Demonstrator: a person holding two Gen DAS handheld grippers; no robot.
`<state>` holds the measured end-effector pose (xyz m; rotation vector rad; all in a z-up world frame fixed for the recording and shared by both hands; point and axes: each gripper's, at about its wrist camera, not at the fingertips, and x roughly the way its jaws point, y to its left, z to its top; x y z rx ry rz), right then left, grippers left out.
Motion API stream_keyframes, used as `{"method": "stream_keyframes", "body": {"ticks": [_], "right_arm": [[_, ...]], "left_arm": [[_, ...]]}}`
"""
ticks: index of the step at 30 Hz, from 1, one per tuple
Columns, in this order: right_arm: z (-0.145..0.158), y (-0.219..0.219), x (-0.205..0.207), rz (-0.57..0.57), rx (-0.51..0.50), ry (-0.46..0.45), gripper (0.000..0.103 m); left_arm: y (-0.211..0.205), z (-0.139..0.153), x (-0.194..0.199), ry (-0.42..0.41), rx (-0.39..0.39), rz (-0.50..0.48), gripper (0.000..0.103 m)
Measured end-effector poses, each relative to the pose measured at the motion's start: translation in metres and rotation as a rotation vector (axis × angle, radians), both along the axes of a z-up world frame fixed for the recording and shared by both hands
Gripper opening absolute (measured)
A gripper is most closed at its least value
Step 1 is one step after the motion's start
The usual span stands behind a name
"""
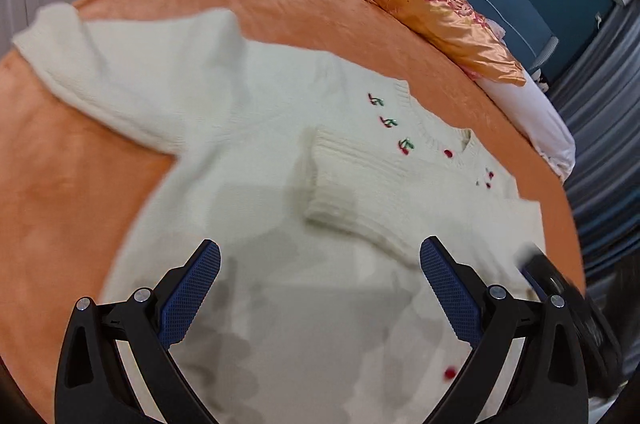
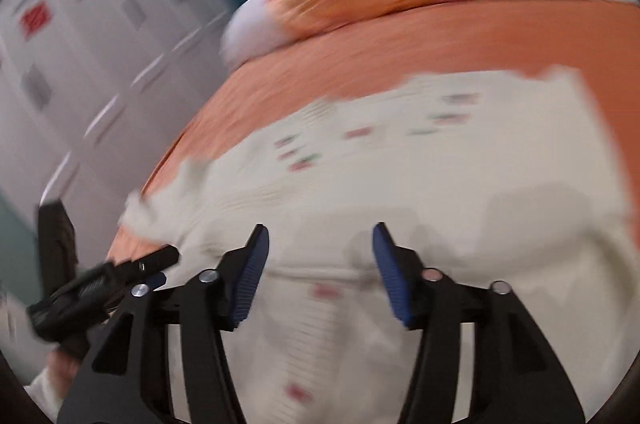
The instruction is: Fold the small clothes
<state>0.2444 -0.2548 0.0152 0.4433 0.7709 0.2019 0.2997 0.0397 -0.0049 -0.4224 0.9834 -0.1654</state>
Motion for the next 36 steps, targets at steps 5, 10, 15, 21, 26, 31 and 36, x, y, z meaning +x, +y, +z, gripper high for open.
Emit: {"method": "stream_keyframes", "body": {"ticks": [5, 10, 15, 21, 26, 31, 36], "right_arm": [[-0.02, -0.09, -0.025, -0.232, 0.066, 0.094, 0.054], [-0.041, -0.129, -0.012, -0.309, 0.181, 0.126, 0.054], [-0.035, -0.135, 0.016, -0.297, 0.213, 0.087, 0.01], [0.02, -0.131, -0.013, -0.327, 0.218, -0.226, 0.01], [-0.067, -0.136, 0.009, -0.353, 0.113, 0.154, 0.009], [-0.036, -0.145, -0.021, -0.361, 0.115, 0.091, 0.013], [0.003, -0.175, -0.01, -0.42, 0.028, -0.008, 0.043]], "left_arm": [[-0.012, -0.027, 0.032, 0.097, -0.115, 0.02, 0.096], [-0.018, -0.021, 0.047, 0.065, -0.088, 0.036, 0.039], [-0.026, 0.009, 0.069, -0.022, -0.032, -0.034, 0.009], [-0.036, 0.082, 0.067, -0.288, 0.034, -0.088, 0.008], [-0.045, 0.006, 0.072, -0.121, 0.155, -0.114, 0.008], [-0.041, -0.037, 0.056, -0.117, 0.178, -0.097, 0.012], [-0.029, -0.044, 0.056, -0.126, 0.119, -0.07, 0.018]]}}
